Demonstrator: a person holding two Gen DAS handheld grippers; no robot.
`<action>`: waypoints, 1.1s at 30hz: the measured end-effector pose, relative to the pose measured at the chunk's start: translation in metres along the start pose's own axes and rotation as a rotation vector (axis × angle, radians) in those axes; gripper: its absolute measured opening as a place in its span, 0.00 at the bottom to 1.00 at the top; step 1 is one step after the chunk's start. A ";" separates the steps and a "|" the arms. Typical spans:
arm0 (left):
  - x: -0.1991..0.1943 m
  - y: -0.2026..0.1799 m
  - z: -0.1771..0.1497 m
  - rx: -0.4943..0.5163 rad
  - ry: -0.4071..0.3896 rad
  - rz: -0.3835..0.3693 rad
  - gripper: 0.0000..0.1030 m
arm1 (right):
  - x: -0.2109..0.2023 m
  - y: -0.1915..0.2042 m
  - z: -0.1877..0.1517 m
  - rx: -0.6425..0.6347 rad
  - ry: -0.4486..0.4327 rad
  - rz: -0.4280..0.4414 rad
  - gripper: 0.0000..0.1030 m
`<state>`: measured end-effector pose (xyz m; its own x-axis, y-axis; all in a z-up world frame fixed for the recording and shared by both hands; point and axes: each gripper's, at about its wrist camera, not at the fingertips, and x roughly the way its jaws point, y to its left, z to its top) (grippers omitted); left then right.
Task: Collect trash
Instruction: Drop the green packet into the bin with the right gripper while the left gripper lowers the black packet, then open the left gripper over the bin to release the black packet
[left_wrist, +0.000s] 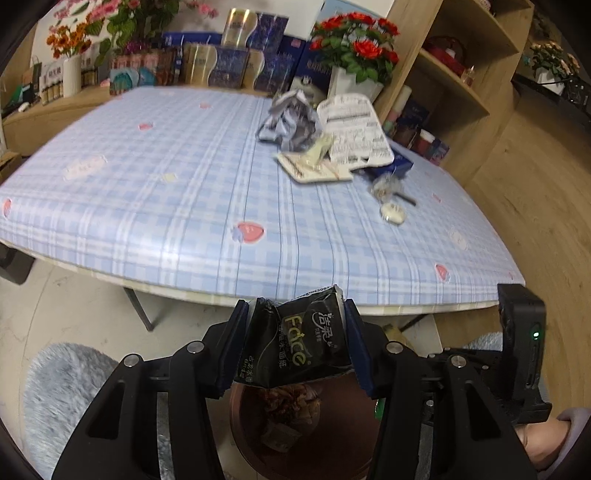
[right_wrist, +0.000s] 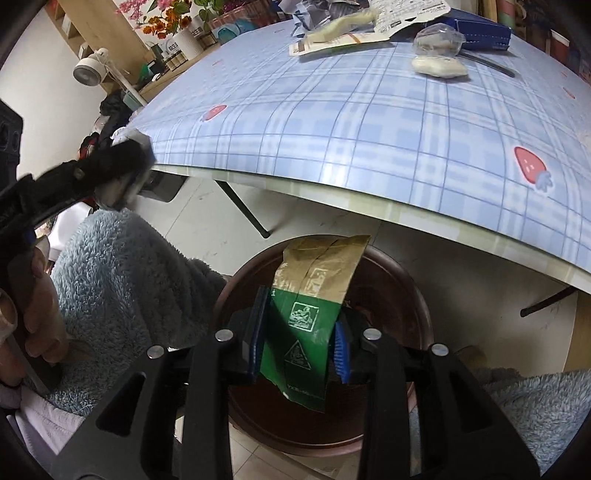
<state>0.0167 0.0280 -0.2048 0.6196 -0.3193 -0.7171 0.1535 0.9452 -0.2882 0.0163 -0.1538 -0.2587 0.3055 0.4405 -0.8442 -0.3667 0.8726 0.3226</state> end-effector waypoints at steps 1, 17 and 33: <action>0.003 0.000 -0.001 -0.001 0.010 0.000 0.49 | 0.000 0.001 0.000 -0.003 -0.002 0.002 0.35; 0.034 -0.019 -0.012 0.081 0.130 0.001 0.51 | -0.068 -0.009 0.010 0.024 -0.387 -0.163 0.94; 0.051 -0.032 -0.022 0.151 0.210 0.004 0.58 | -0.074 -0.041 0.004 0.113 -0.461 -0.269 0.94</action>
<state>0.0261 -0.0203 -0.2464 0.4491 -0.3077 -0.8388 0.2747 0.9409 -0.1981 0.0128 -0.2216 -0.2078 0.7388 0.2231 -0.6359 -0.1335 0.9734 0.1864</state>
